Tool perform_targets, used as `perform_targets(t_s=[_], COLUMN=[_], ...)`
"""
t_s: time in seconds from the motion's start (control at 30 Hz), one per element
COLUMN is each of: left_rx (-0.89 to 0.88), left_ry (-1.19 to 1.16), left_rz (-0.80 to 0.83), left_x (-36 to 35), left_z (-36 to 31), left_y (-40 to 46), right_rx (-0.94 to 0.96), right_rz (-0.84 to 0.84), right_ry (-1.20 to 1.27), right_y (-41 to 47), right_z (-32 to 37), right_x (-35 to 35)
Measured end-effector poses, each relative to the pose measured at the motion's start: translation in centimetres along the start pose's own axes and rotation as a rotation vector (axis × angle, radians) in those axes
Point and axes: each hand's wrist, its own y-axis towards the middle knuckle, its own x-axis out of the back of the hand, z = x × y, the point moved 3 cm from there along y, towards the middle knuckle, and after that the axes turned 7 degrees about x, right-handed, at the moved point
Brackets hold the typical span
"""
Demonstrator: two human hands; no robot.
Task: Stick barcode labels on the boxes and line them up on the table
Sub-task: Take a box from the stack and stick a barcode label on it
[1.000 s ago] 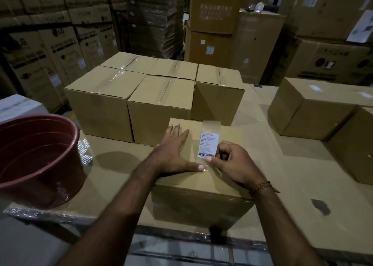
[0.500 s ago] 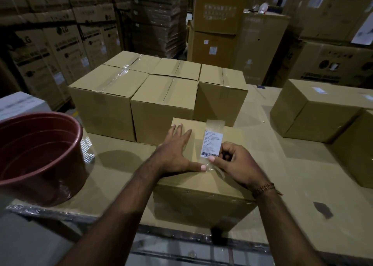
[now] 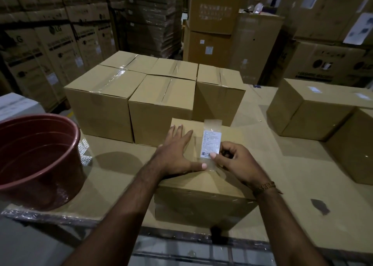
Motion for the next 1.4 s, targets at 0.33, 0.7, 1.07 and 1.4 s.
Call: perform_targets(t_s=[0.33, 0.7, 1.07, 1.4], left_rx=[-0.027, -0.05, -0.039, -0.061], left_ry=[0.095, 0.113, 0.126, 0.091], left_rz=[0.016, 0.045, 0.018, -0.172], left_x=[0.0, -0.1, 0.4, 2.9], left_z=[-0.1, 0.1, -0.6, 1.5], left_y=[0.2, 0.3, -0.4, -4.0], right_rx=[0.048, 0.085, 0.075, 0.047], right_rz=[-0.064, -0.15, -0.124, -0.145], right_ry=[-0.03, 0.067, 0.078, 0.09], right_y=[0.3, 0.3, 0.2, 1.2], right_z=[-0.3, -0.4, 0.0, 1.7], right_x=[-0.2, 0.0, 0.3, 0.0])
